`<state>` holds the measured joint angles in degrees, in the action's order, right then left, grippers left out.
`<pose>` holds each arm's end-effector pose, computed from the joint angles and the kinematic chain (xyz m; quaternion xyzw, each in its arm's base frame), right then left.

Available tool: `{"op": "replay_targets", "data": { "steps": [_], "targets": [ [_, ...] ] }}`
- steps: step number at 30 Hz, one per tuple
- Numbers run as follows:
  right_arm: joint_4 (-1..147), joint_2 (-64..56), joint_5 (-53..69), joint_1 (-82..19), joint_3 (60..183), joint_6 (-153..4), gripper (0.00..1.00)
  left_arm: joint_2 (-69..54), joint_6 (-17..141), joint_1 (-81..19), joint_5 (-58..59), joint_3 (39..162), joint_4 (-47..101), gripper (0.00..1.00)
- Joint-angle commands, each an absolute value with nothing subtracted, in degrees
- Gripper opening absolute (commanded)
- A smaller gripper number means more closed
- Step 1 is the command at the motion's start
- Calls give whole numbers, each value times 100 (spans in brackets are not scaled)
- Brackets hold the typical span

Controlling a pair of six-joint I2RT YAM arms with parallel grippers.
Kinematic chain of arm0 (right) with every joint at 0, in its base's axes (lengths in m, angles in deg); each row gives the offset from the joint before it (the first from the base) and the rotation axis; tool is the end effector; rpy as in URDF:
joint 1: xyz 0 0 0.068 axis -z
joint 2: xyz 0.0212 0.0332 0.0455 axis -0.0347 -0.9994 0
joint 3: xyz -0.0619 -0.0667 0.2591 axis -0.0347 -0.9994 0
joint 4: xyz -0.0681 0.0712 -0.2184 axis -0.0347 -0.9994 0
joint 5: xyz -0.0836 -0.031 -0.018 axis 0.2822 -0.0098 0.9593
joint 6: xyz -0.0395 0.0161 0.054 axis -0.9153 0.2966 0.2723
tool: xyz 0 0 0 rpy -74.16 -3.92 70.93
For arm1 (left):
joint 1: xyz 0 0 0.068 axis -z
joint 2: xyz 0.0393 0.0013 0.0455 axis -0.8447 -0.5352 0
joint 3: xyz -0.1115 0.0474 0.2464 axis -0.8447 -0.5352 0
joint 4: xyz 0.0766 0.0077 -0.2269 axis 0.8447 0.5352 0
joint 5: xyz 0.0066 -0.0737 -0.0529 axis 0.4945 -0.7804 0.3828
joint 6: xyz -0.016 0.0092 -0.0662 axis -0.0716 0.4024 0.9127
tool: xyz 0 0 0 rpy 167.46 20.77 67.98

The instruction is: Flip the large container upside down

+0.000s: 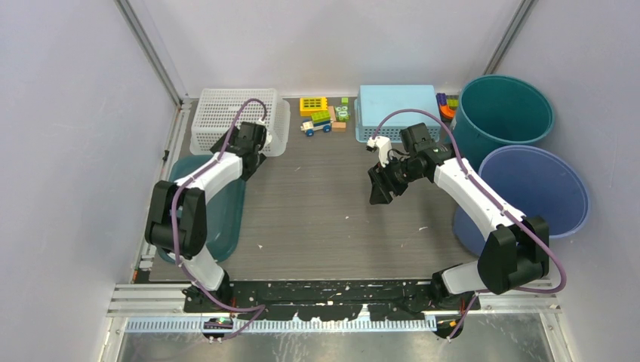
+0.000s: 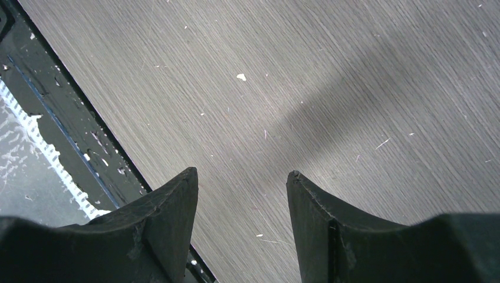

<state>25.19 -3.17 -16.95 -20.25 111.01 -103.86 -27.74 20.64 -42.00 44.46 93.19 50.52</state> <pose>0.2364 0.1093 0.2671 -0.3848 0.8543 0.2625 0.2308 0.3358 -0.0604 0.2205 0.2569 0.8701 0.3242 0.2680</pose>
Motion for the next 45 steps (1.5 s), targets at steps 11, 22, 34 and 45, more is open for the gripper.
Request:
{"op": "replay_targets", "data": {
  "steps": [11,22,34,45],
  "targets": [
    [2642,-161,-1746,-2012,11118,-10441,61,-2672,2172,-4286,4123,9668,5002,100],
    [2245,421,-907,-2021,11837,-10410,62,-678,2890,-3608,1913,9932,6615,100],
    [1971,1169,2287,-2011,12983,-10342,100,1588,2707,-3602,-70,8757,7432,100],
    [1917,659,3775,-1485,14186,-10706,100,3238,2565,-3602,-912,7522,7309,100]
  ]
}}
